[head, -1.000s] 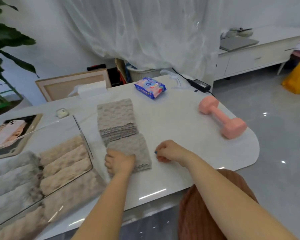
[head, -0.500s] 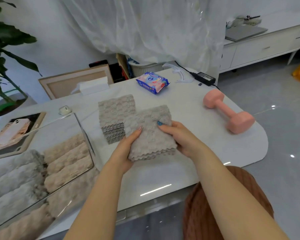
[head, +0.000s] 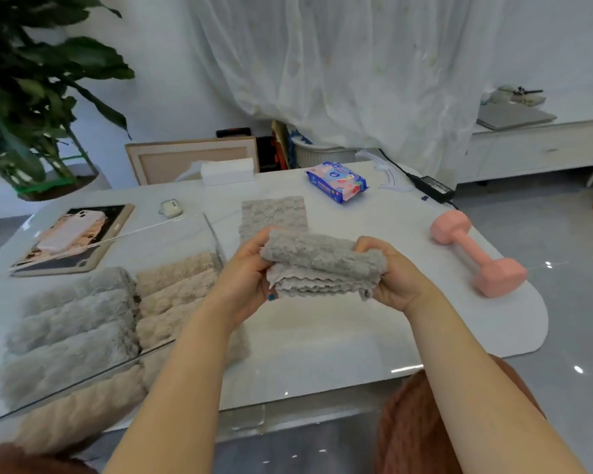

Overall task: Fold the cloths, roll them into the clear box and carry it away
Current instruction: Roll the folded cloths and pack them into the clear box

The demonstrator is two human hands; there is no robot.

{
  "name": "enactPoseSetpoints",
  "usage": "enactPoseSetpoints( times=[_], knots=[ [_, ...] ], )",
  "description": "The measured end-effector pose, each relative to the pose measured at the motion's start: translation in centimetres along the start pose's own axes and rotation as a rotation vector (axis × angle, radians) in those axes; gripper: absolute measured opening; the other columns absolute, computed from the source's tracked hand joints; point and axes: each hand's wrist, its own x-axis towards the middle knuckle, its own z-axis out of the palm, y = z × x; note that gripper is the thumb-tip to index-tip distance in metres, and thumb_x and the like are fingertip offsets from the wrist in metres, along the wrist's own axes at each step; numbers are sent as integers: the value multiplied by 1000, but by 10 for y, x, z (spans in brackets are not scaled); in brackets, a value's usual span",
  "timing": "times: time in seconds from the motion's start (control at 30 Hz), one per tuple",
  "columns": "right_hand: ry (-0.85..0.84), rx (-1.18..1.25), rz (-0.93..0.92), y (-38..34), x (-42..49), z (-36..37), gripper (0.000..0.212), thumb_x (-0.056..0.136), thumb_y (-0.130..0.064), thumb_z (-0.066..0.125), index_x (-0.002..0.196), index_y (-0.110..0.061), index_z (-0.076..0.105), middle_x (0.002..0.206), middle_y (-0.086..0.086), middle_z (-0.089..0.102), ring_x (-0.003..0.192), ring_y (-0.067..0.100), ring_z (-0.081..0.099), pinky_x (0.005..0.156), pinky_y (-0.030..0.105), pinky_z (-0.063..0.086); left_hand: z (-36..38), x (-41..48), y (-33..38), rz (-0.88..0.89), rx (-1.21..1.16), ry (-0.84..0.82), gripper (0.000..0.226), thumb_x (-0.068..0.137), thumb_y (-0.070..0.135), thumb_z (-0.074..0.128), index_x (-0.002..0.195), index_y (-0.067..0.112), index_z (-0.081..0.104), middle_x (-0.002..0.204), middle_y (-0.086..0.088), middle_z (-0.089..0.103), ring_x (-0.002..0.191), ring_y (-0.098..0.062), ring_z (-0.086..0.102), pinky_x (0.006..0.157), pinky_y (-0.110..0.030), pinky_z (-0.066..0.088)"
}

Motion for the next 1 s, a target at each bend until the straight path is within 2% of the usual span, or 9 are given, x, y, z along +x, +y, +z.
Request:
enactPoseSetpoints(
  times=[0.13,0.3,0.47,0.53,0.6,0.67,0.73,0.8,1.0],
  knots=[
    [-138,-45,79,-5,29,58,53,76,24,30,44,-11,55,77,18,65,66,25,68,46,22,52,-45,-41,37,91,164,34,50,87,-15,41,63,22,67,67,-3,60,48,-15,49,41,-18,38],
    [-326,-498,154,6,78,138,55,71,21,29,51,-17,62,82,12,64,81,28,59,68,30,49,-128,-98,92,73,683,88,63,81,-27,32,67,20,71,84,1,68,81,-34,58,70,-40,46],
    [-534,-901,179,52,107,228,48,67,9,31,63,-21,69,115,32,58,71,33,43,61,32,37,-197,-146,119,-399,1089,29,51,76,-17,43,75,22,75,77,24,66,70,7,57,63,-12,44],
    [-653,-959,336,75,106,252,46,76,6,34,77,-18,73,118,21,59,72,26,46,56,26,43,-213,-152,107,-649,1228,-49,40,75,-6,49,74,24,75,80,16,68,67,4,56,63,-12,42],
    [-776,-995,563,98,102,268,36,81,-5,40,97,-13,72,93,6,61,69,18,50,57,25,47,-220,-151,85,-872,1419,-125,24,76,10,52,78,21,74,86,3,68,78,-11,60,69,-20,46],
    [-828,-1009,714,120,101,278,32,84,-15,44,105,-15,68,99,11,66,83,23,59,70,33,52,-218,-147,61,-982,1661,-167,19,81,17,51,92,14,66,95,-4,65,90,-21,59,85,-31,43],
    [-857,-1132,664,133,104,277,32,92,-15,44,115,-17,65,126,11,61,108,25,57,94,41,47,-213,-142,43,-969,1871,-155,23,88,10,45,106,12,59,111,-7,63,104,-26,56,101,-41,32],
    [-906,-1333,530,139,108,275,33,94,-17,48,122,-25,63,135,-1,55,120,19,51,106,40,40,-215,-137,31,-901,1979,-119,25,90,7,44,111,11,58,116,-8,62,102,-25,57,96,-38,38],
    [-1071,-1557,553,151,112,274,57,84,-9,59,119,-53,55,129,-1,54,115,35,56,95,52,49,-216,-137,22,-825,2035,-8,26,92,13,48,116,15,58,118,-5,60,110,-22,57,83,-31,42]
  ],
)
